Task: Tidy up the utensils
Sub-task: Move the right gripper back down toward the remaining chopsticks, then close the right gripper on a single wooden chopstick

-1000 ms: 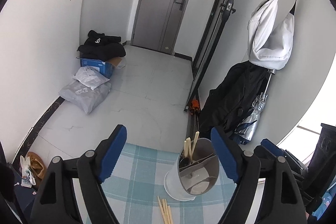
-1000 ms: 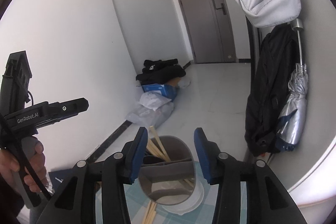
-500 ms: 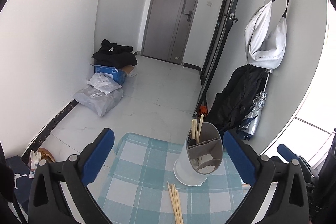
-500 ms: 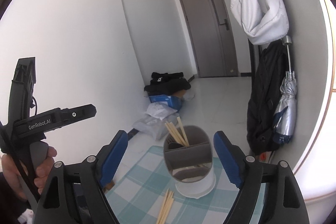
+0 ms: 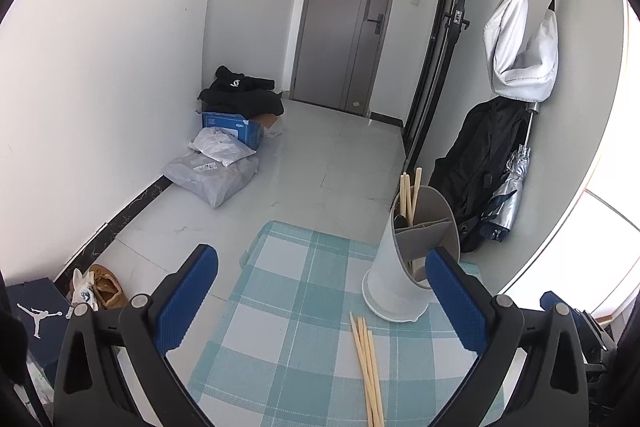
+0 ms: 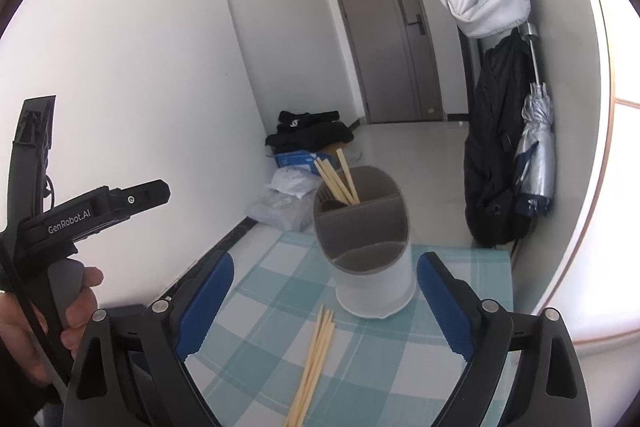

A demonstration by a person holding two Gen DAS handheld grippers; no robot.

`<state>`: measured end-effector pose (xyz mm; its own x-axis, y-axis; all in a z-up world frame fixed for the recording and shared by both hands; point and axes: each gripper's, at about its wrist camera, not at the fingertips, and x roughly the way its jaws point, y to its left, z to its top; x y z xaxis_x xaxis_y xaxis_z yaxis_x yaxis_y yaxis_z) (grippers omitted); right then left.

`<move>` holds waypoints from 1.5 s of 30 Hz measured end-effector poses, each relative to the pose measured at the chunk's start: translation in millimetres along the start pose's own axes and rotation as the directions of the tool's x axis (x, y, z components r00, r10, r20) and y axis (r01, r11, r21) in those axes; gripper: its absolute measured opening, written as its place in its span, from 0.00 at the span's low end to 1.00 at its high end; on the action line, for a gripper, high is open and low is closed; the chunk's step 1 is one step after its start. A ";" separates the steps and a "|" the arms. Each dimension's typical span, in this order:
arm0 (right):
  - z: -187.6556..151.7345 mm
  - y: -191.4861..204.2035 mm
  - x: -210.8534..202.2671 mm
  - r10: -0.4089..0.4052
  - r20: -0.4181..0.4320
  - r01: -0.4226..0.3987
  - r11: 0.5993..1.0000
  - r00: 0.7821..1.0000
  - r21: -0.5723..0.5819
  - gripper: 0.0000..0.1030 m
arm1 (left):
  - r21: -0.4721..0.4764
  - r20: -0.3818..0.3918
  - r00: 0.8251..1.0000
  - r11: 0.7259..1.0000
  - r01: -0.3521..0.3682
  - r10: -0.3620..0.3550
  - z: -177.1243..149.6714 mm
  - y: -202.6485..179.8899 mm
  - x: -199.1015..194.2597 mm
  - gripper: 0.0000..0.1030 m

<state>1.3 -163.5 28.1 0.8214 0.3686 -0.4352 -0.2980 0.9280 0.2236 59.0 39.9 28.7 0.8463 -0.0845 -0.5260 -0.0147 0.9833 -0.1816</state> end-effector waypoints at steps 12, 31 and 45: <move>-39.2 -4.0 35.4 -0.054 -0.144 0.053 0.999 0.988 -0.010 0.91 | -0.056 -0.142 0.990 0.998 -0.009 0.001 -56.4 27.0 46.4 0.99; -101.0 -0.9 140.8 -0.144 -0.482 0.124 0.990 0.864 -0.074 0.61 | -0.114 -0.283 0.949 0.977 -0.179 0.141 -64.4 69.4 74.1 0.99; -112.7 15.3 149.6 -0.211 -0.515 0.109 0.969 0.831 -0.222 0.49 | -0.160 -0.372 0.917 0.964 -0.212 0.140 -70.1 95.2 84.0 0.99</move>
<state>64.8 -88.2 -131.8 0.4949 0.1379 -0.8579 -0.3075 0.9512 -0.0245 91.4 115.0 -91.0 0.5762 -0.0001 -0.8173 -0.2788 0.9400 -0.1966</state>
